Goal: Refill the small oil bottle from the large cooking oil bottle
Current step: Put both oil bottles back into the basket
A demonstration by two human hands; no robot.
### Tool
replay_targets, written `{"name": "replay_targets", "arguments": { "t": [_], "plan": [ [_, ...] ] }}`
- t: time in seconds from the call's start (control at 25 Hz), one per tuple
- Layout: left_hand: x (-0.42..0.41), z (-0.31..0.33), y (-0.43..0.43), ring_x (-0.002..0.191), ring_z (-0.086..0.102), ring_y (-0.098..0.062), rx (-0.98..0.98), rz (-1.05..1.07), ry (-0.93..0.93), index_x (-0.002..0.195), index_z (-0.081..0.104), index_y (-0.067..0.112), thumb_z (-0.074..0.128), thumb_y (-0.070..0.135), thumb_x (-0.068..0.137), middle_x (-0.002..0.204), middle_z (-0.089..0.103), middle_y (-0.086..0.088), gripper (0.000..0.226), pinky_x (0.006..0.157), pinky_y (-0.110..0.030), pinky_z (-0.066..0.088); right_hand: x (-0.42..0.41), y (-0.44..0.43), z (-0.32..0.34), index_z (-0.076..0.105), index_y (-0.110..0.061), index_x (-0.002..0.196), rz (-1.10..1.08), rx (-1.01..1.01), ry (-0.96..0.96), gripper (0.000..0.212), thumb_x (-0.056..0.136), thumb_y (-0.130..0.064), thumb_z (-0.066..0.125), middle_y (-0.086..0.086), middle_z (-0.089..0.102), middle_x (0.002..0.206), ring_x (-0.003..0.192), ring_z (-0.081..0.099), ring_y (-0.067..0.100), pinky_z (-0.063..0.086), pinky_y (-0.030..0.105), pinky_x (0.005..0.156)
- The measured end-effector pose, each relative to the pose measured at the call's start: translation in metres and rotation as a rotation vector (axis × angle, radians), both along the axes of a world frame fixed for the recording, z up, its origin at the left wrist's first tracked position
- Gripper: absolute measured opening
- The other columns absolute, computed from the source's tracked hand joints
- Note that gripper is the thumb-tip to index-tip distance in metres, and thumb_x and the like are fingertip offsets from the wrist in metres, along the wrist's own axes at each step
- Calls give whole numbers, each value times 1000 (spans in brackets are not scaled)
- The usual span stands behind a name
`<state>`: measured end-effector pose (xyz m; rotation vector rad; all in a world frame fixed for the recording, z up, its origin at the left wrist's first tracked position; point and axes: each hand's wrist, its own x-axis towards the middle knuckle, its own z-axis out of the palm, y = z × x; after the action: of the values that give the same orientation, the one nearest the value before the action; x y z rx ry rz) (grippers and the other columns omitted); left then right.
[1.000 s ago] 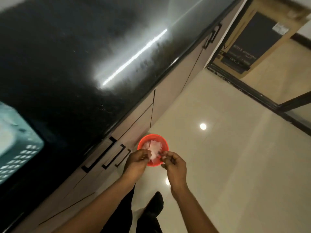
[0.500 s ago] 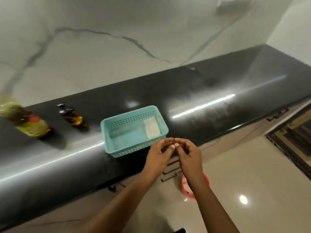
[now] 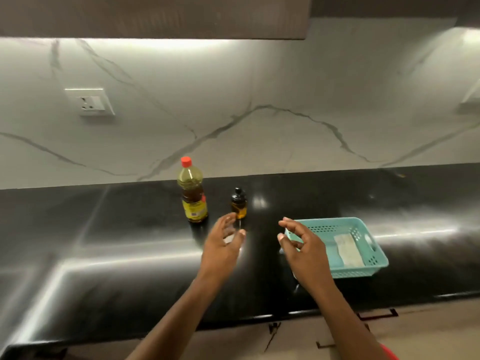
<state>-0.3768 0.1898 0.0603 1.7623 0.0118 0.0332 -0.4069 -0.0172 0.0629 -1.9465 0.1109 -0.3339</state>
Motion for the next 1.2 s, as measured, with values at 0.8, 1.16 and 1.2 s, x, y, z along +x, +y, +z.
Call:
{"name": "replay_targets", "arguments": {
  "t": [0.8, 1.16, 1.2],
  "plan": [
    [166, -57, 41, 132, 66, -14, 56, 2, 187, 149, 62, 16, 76, 22, 102, 142, 69, 4, 49, 113, -34, 54, 220, 46, -62, 47, -23, 157, 250, -178, 432, 81, 87, -16, 87, 2, 59, 154, 140, 57, 17, 49, 33, 116],
    [227, -94, 37, 137, 65, -11, 119, -186, 291, 153, 60, 19, 73, 0, 99, 143, 73, 4, 58, 122, -43, 49, 257, 53, -80, 56, -27, 149, 296, -265, 445, 74, 83, -21, 90, -5, 68, 141, 132, 61, 11, 45, 25, 111],
    [229, -96, 38, 135, 66, -8, 109, -198, 289, 152, 61, 21, 73, 0, 99, 141, 74, 7, 57, 122, -42, 49, 258, 54, -80, 57, -27, 149, 294, -271, 435, 73, 84, -21, 89, -5, 69, 140, 131, 62, 11, 44, 25, 109]
  ]
}}
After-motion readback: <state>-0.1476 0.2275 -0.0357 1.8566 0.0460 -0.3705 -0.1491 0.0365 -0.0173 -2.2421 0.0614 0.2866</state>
